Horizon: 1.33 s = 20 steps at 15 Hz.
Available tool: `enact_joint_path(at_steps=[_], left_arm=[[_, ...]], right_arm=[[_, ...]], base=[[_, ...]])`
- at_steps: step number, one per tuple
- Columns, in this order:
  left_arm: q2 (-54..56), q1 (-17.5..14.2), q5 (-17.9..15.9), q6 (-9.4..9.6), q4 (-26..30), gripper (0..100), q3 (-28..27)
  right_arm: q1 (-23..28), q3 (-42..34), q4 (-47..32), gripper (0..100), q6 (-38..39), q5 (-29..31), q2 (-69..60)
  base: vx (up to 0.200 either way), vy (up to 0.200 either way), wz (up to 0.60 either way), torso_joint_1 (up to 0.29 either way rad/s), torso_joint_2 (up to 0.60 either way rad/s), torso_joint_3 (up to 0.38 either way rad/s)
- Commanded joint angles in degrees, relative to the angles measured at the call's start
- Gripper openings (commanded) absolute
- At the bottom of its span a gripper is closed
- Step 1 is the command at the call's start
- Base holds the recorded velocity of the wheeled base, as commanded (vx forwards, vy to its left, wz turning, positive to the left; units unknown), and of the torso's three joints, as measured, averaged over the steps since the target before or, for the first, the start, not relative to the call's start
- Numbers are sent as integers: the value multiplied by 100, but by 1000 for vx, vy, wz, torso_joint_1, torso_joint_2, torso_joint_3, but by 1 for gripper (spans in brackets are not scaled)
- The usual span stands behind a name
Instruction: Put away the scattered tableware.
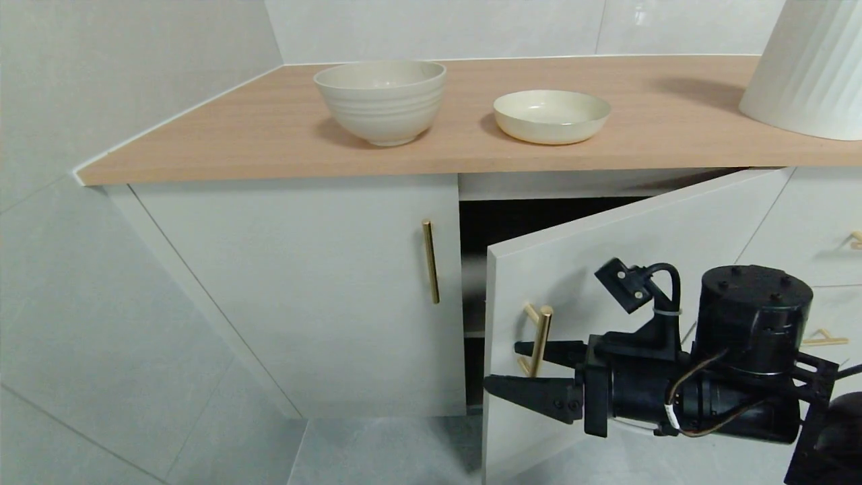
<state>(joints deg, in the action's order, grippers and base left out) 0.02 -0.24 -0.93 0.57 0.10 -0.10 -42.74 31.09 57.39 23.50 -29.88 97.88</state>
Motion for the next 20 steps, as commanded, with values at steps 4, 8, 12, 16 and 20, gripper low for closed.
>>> enact_joint_path(at_steps=[4,8,12,16,20], left_arm=[[-2,-2,-4,75,-1,100,1],[-521,191,-215,250,342,100,-1353],[-2525,728,-1393,-796,614,100,-2970],[-5311,1308,-2017,-1393,-994,100,-3497],[-8036,2978,-1472,-2193,-3657,100,-3444]], right_arm=[[-288,-771,-18,100,49,-88,-375],[-331,-1351,9,100,40,-88,-885],[-331,-1527,9,100,40,-88,-990],[-367,-1527,9,100,14,-88,-946],[-358,-1527,9,100,14,-79,-920]], base=[[0,0,0,0,0,0],[0,0,0,0,0,0],[0,0,0,0,0,0],[0,0,0,0,0,0],[0,0,0,0,0,0]])
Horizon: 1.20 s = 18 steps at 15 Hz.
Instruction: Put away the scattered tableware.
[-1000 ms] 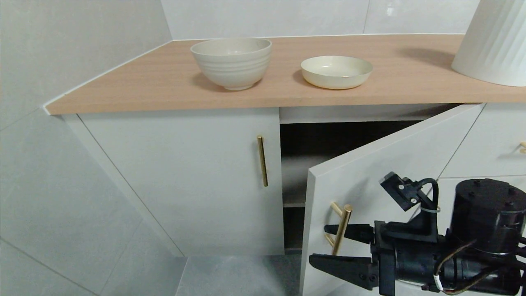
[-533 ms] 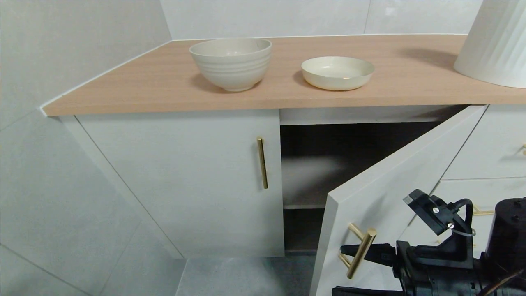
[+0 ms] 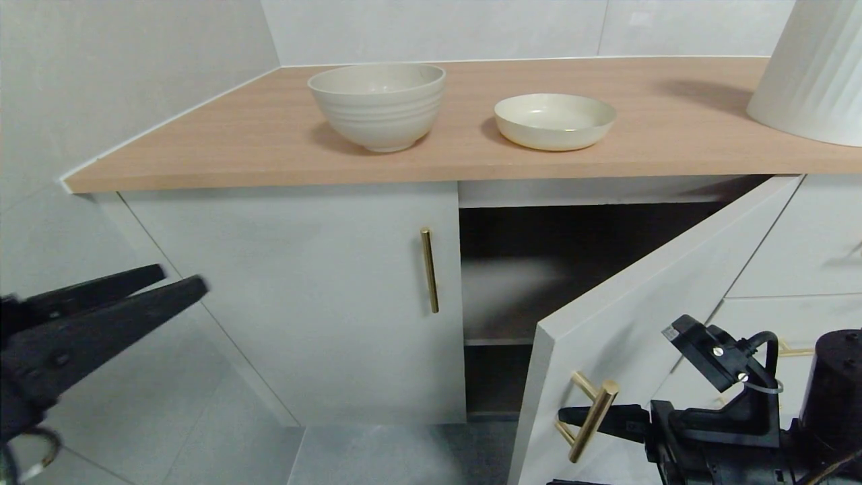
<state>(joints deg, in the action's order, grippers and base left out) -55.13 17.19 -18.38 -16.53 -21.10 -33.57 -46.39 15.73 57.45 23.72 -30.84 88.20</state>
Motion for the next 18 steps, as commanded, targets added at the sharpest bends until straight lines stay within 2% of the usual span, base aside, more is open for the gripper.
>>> enact_joint_path(at_steps=[1,2,3,4,5,7,8,9,11,14,18], left_arm=[[-3145,1419,713,-456,-2056,100,-106],[-3698,1559,1223,-368,-2680,100,-88],[-4006,1656,1513,-210,-3154,100,-62],[-4094,1770,1496,-78,-3550,100,70],[-4032,1893,1302,-70,-3673,100,123],[-3769,1999,669,-87,-3647,100,211],[-3663,2034,151,-96,-3655,100,439],[-3646,2069,19,-87,-3664,100,536],[-3804,2236,-69,-87,-3708,100,483],[-4147,2570,-7,-78,-3699,100,281],[-4375,2614,-69,-78,-3699,100,158]], right_arm=[[7,9,3,100,-17,17,75],[7,9,3,100,-17,17,75],[15,1,3,100,-8,17,83],[24,1,3,100,-8,17,83],[15,1,3,100,-8,17,83],[15,1,3,100,-17,17,127],[15,1,3,100,-17,17,163],[24,1,3,100,-17,26,171],[15,1,3,100,-17,26,171],[15,1,3,100,-17,26,163],[15,-26,3,100,-17,26,215]], base=[[0,0,0,0,0,0],[0,0,0,0,0,0],[0,0,0,0,0,0],[0,0,0,0,0,0],[0,0,0,0,0,0],[0,0,0,0,0,0],[0,0,0,0,0,0],[0,0,0,0,0,0],[0,0,0,0,0,0],[0,0,0,0,0,0],[0,0,0,0,0,0]])
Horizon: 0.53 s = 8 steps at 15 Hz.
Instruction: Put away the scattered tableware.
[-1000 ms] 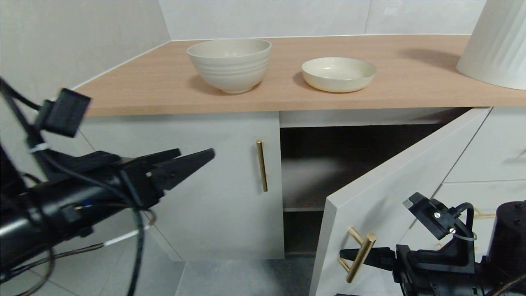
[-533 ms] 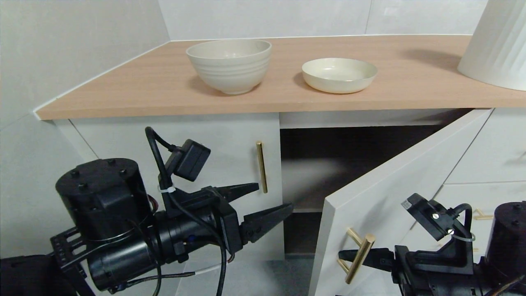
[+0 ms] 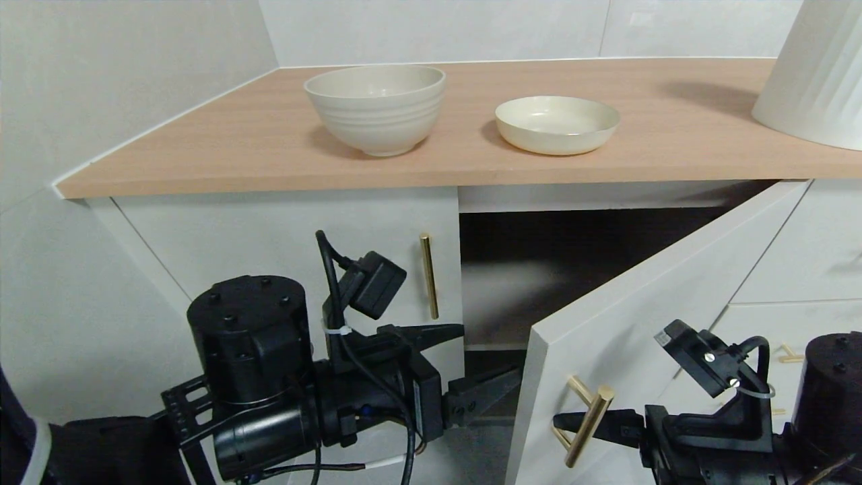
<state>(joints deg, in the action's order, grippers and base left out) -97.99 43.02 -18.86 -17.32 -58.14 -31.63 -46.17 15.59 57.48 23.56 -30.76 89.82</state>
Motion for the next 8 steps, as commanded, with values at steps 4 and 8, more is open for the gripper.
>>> enact_joint_path(at_steps=[4,8], left_arm=[[-221,92,-39,18,-5,0,-124],[-247,92,-30,10,-84,0,-185]], right_arm=[[2,-30,9,100,-10,17,36],[2,-30,9,100,-10,26,-26]], base=[[0,0,0,0,0,0],[0,0,0,0,0,0]])
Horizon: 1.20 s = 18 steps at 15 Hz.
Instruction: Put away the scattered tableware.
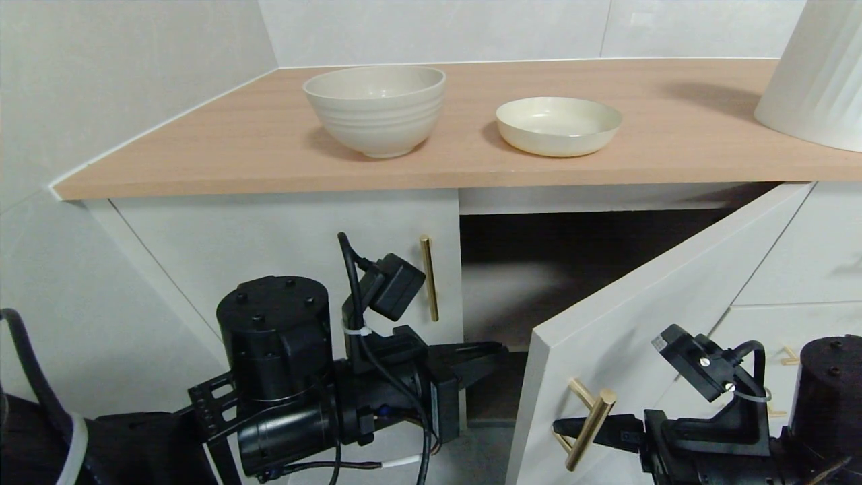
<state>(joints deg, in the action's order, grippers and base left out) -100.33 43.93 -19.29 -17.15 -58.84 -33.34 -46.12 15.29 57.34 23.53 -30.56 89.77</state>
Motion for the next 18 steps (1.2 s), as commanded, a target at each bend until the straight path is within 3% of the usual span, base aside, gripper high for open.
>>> enact_joint_path(at_steps=[1,6,13,18], left_arm=[[-154,27,21,45,-119,0,-41],[-813,388,-190,98,-1402,0,91],[-910,397,-418,98,-1481,0,-102],[-971,458,-418,98,-1481,0,-120]], right_arm=[[6,1,22,100,-6,15,-39],[261,1,22,100,3,279,-285],[657,-193,14,100,11,903,-1181],[648,-527,-127,100,-6,481,-2113]], base=[[0,0,0,0,0,0],[0,0,0,0,0,0],[0,0,0,0,0,0],[0,0,0,0,0,0]])
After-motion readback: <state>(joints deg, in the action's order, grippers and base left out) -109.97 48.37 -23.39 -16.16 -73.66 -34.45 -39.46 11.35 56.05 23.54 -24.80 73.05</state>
